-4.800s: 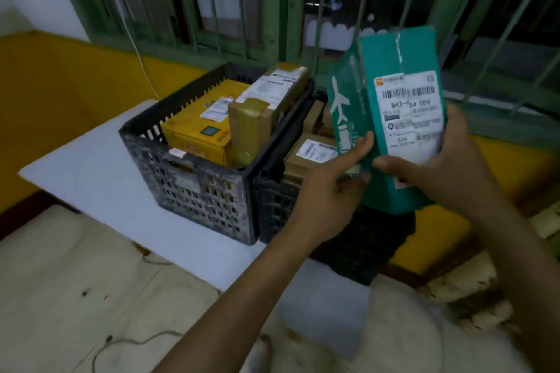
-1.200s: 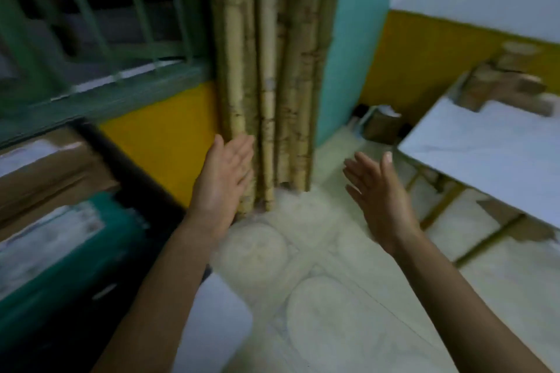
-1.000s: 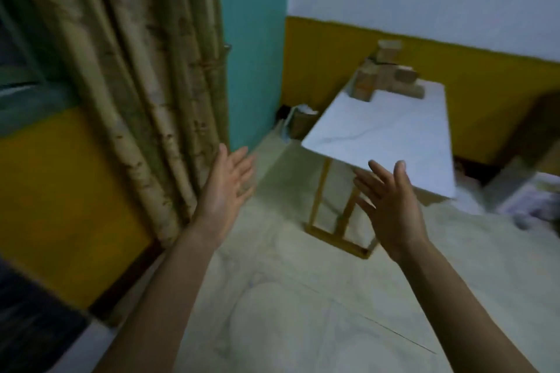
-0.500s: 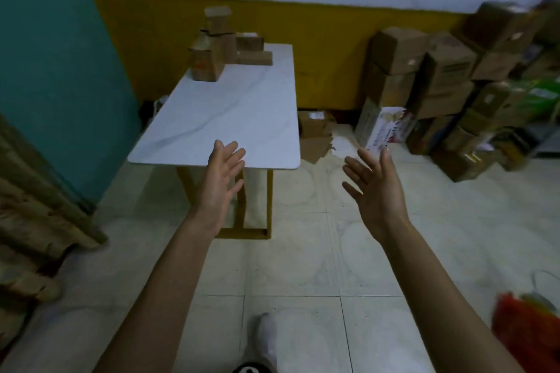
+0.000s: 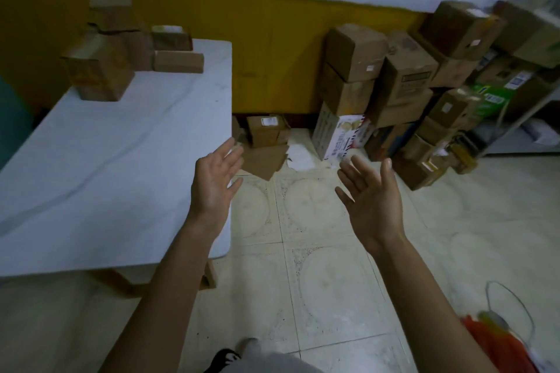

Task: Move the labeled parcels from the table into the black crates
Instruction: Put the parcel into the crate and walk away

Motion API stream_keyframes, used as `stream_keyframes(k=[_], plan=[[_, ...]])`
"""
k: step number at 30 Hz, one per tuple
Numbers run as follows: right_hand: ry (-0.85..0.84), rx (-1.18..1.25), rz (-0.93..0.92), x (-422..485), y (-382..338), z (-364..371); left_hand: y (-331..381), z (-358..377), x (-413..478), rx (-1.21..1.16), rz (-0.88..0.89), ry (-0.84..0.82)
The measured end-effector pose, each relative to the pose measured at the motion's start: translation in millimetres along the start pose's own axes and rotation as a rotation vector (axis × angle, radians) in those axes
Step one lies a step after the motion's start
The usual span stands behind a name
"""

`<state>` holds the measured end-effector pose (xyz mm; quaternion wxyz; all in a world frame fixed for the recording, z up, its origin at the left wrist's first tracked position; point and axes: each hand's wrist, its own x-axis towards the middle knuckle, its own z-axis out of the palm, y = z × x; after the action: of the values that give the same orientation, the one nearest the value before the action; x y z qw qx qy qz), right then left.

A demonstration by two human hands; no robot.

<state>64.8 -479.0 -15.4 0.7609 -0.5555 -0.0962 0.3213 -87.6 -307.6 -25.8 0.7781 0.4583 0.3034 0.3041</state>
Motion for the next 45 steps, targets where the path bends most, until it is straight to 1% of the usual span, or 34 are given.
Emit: stream_keyframes(k=[4, 9, 13, 17, 20, 24, 27, 31, 33, 36, 40, 45], plan=[[-0.009, 0.107, 0.059, 73.1, -6.1, 3.2, 3.2, 12.5, 63.3, 0.023, 0.0, 0.025], [-0.129, 0.189, 0.171, 182.0, -9.8, 16.2, 3.3, 23.5, 140.8, 0.008, 0.019, 0.154], [-0.263, 0.161, 0.236, 279.9, -27.3, 32.5, 8.1, 47.3, 202.3, -0.009, 0.068, 0.27], [-0.412, 0.095, 0.258, 369.3, -50.4, 48.8, 16.1, 85.6, 263.9, -0.014, 0.104, 0.383], [-0.492, 0.03, 0.29, 422.5, -61.6, 64.3, 18.1, 108.3, 301.2, -0.005, 0.091, 0.421], [-0.56, 0.042, 0.374, 476.4, -59.9, 87.2, 17.4, 114.1, 344.7, -0.053, 0.087, 0.477], [-0.598, -0.003, 0.431, 509.8, -51.2, 103.6, 17.3, 106.4, 382.8, -0.053, 0.077, 0.514], [-0.612, -0.03, 0.465, 566.1, -32.1, 140.8, 18.7, 84.1, 444.7, -0.111, 0.08, 0.529], [-0.635, -0.062, 0.481, 600.0, -19.8, 165.5, 20.8, 65.2, 479.8, -0.127, 0.099, 0.586], [-0.685, -0.149, 0.47, 652.3, -3.4, 208.5, 30.3, 32.1, 537.9, -0.202, 0.109, 0.646], [-0.663, -0.246, 0.438, 718.7, 13.3, 265.0, 53.3, -8.0, 611.5, -0.226, 0.07, 0.736], [-0.661, -0.312, 0.444, 775.0, 36.0, 317.5, 74.7, -47.0, 665.7, -0.247, 0.032, 0.805]])
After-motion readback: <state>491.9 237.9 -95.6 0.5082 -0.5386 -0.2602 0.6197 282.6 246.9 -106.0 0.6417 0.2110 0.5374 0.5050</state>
